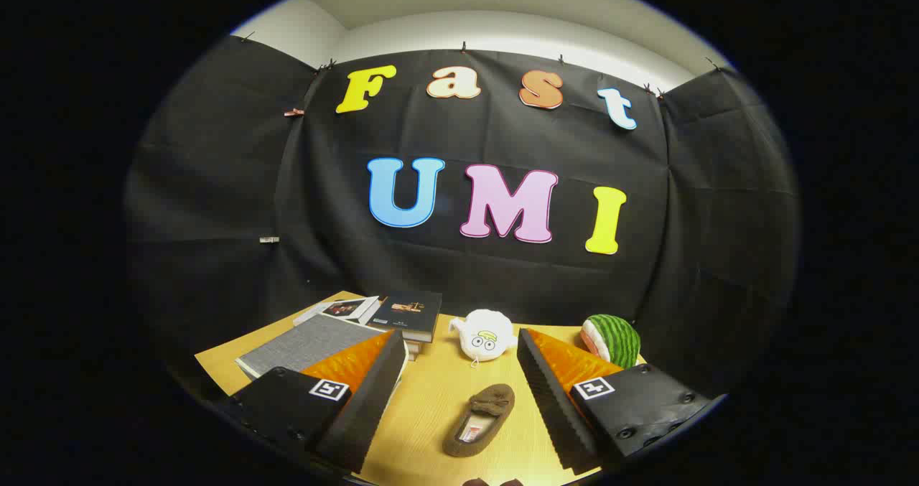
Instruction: Open the storage box then place both shoes into the box .Put the left shoe in first, then the right shoe, with the right side of both shoes facing outward in a uniform manner.
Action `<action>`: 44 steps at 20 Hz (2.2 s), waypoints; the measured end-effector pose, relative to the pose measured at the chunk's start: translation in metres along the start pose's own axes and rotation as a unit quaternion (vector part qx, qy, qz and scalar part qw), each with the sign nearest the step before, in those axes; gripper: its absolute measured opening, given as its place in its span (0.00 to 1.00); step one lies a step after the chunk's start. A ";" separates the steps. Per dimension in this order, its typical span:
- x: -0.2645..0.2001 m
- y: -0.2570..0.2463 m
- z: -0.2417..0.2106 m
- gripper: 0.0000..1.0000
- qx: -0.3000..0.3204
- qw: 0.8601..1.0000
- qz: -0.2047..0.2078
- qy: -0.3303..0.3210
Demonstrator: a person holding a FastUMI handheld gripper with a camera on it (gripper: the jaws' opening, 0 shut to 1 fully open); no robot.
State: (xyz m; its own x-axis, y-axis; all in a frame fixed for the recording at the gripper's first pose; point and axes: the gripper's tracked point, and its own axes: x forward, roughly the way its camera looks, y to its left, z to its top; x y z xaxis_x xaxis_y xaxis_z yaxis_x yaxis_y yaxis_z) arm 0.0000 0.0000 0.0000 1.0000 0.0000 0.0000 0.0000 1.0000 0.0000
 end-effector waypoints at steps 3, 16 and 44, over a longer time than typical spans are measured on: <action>0.005 -0.002 -0.002 0.97 0.003 1.000 0.006 0.007; 0.021 0.014 -0.021 0.97 0.007 0.998 0.052 0.041; 0.062 0.065 -0.095 0.98 0.163 0.948 0.188 0.198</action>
State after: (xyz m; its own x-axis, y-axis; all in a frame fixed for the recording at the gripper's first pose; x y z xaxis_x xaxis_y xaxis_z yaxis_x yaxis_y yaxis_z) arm 0.0619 0.0646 -0.0954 0.8512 0.4204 -0.3140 -0.2911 0.8762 0.3840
